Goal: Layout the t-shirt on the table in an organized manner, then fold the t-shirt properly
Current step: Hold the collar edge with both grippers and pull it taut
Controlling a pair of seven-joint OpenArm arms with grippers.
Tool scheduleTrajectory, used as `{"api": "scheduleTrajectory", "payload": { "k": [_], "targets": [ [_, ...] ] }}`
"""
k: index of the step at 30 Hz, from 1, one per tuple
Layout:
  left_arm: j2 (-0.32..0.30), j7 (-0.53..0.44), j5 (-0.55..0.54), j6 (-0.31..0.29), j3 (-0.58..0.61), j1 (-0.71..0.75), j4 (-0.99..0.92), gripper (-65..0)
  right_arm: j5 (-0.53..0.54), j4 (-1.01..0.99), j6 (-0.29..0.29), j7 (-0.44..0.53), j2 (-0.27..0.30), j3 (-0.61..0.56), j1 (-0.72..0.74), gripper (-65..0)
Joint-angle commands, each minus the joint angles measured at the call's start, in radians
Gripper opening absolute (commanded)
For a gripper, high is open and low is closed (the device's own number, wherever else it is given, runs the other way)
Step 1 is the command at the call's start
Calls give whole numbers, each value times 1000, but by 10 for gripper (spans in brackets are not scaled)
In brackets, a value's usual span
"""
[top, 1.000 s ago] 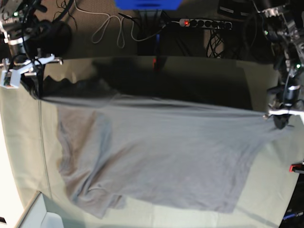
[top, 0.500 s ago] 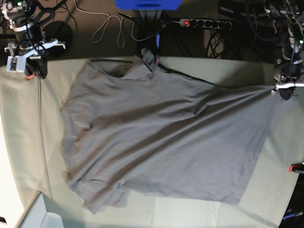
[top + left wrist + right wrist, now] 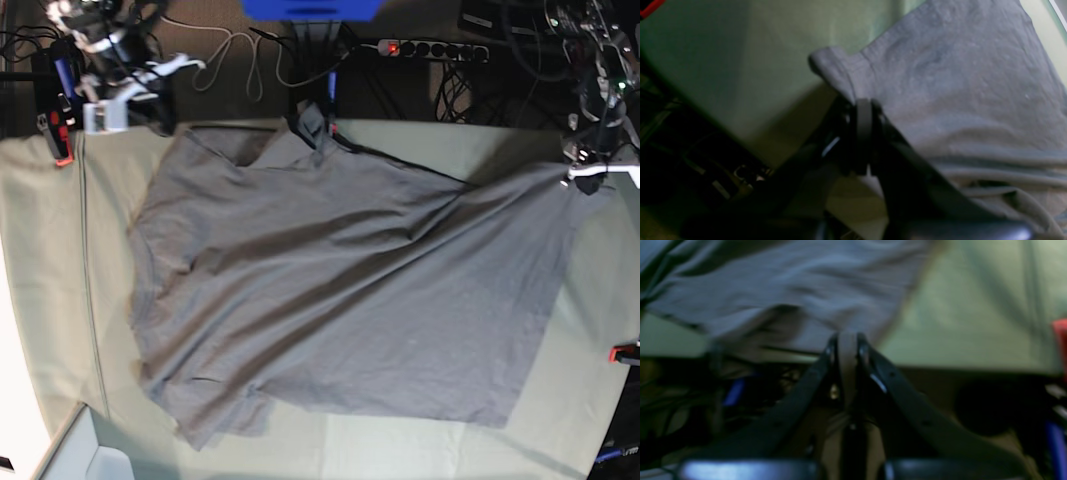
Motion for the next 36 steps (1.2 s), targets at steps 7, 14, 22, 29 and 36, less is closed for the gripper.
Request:
{"api": "scheduleTrajectory", "payload": {
  "k": [7,14,22,29,36],
  "targets": [
    [-14,-22,-3,-4,-3,-1,13,-649,15,-39,-1,25,1,-122,30,-294],
    [-15,-22,-2,-4,-5,-3,13,-649,-131,-187,-1,29,1,-117,168,-227],
    [-14,-20,-2,-4,-3,-21,13,-649,-263,-313,-1,31,16,-116,295,-227],
    [-14,-22,-2,-4,-5,-35,13,-649,-263,-318,-1,31,25,-123,271,-228],
    [-14,-20,-2,-4,-5,-43,13,-649,-259,-332,-1,32,23,-134,238,-256]
  ]
}}
